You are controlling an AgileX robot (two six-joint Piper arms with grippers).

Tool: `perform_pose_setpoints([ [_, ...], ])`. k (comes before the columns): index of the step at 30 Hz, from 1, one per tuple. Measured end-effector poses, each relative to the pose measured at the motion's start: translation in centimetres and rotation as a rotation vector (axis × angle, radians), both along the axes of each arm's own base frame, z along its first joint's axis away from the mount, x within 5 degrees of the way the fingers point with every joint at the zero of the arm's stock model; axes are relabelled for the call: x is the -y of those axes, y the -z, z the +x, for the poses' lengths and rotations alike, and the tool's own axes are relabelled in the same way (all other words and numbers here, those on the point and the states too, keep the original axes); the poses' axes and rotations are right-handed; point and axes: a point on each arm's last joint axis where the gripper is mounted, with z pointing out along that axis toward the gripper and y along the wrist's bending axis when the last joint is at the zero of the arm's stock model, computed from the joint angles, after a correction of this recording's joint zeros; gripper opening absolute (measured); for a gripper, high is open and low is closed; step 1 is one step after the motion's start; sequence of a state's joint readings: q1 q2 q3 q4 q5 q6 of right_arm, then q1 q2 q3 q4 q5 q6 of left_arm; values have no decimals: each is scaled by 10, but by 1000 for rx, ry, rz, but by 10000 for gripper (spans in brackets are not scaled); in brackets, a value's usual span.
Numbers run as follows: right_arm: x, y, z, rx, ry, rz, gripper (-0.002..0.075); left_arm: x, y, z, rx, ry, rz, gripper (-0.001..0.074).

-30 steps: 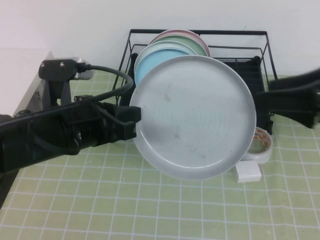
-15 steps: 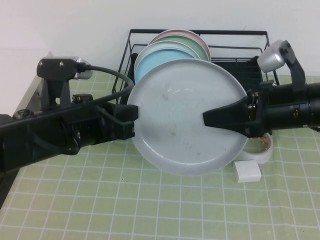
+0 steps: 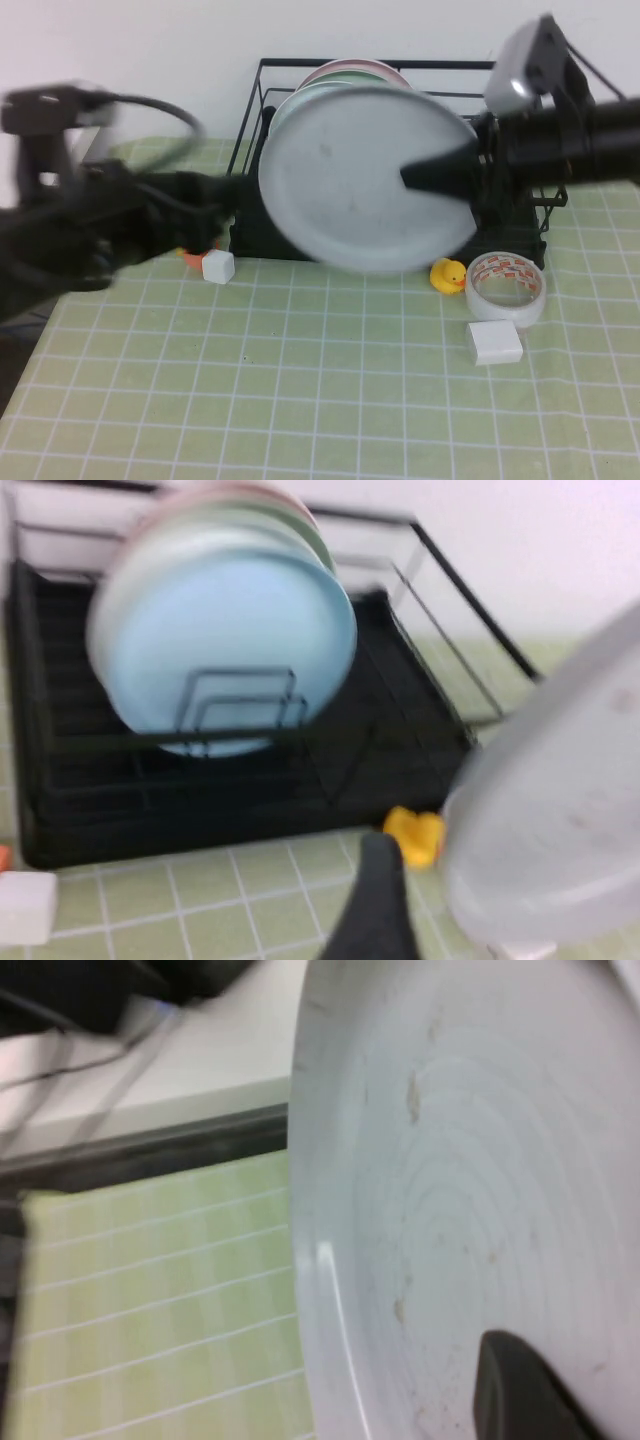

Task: Place plate on rack
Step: Place the plate on the rack

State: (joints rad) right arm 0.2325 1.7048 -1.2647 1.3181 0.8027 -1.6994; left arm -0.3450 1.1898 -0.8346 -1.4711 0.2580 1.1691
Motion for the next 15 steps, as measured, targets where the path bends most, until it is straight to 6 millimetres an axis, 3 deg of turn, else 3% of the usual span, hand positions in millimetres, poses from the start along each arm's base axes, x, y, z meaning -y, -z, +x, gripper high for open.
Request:
perform_pose_setpoints([
  [2,-3,-5,16,42,10,-5,152,-11,-4,-7,-16,-42,-37,456],
  [6,-11,-13,47,102,-9,9,152,-30,-1,-30,-62,-63,-40,180],
  [8,-17,-20,64,145,-49,21,152,-37,7,-42,-110,-55,-34,84],
  [11,-25,-23,84,200,-122,8,152,-45,19,-58,-188,-36,-41,22],
  [15,-32,-17,112,263,-159,-24,152,-45,28,-76,-243,24,-35,4],
])
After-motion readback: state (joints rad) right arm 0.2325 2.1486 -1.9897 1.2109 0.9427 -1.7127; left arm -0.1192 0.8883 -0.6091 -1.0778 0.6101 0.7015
